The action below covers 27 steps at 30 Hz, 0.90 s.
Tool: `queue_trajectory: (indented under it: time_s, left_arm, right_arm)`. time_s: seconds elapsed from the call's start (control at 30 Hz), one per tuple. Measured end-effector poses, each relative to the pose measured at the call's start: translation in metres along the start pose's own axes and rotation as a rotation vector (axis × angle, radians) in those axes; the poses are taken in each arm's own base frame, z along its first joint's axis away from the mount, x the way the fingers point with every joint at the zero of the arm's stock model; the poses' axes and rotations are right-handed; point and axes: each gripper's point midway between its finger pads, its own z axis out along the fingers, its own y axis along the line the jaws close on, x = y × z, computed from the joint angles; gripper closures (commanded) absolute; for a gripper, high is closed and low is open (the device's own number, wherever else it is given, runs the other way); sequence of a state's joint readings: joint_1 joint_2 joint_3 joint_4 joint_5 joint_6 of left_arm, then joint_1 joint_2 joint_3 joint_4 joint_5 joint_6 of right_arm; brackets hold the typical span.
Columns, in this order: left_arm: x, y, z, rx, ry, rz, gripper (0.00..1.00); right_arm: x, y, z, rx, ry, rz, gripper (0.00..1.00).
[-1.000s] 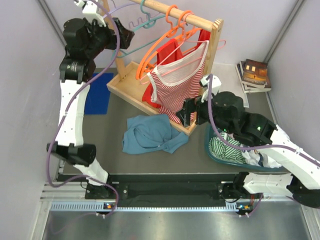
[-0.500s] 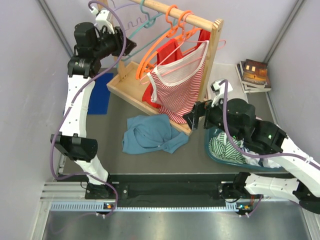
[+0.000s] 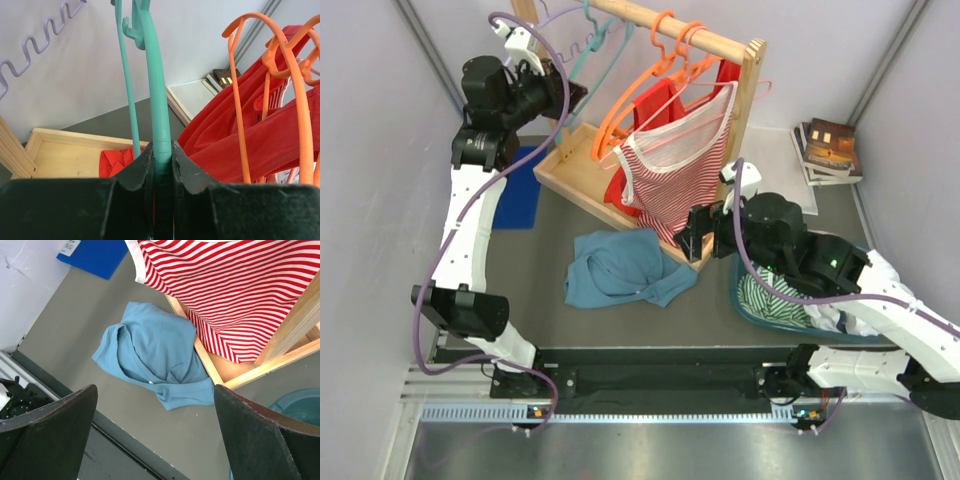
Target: Place the tank top on the hanger
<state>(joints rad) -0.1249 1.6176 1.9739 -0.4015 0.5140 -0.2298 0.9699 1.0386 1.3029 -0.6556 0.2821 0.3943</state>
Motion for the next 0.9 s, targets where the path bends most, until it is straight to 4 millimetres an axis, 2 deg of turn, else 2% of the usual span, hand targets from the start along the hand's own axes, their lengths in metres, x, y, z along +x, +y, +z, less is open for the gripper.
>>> queue_trajectory:
  time_s: [0.47,0.63,0.77,0.9]
  left_arm:
    - [-0.03,-0.013,-0.001,0.05,-0.103,0.036,1.0]
    - [-0.029,-0.015,-0.005,0.052,-0.099,0.046,1.0]
    - [-0.011,-0.018,-0.024,0.023,-0.052,0.056,1.0]
    - [0.01,-0.026,-0.063,-0.028,-0.011,0.066,1.0]
  right_arm:
    - [0.007,0.002,0.01,0.004,0.028,0.011,0.0]
    - [0.007,0.003,0.01,0.005,0.028,0.023,0.0]
    - [0.007,0.003,0.01,0.005,0.028,0.028,0.0]
    - [0.01,0.003,0.014,0.009,0.04,0.022,0.0]
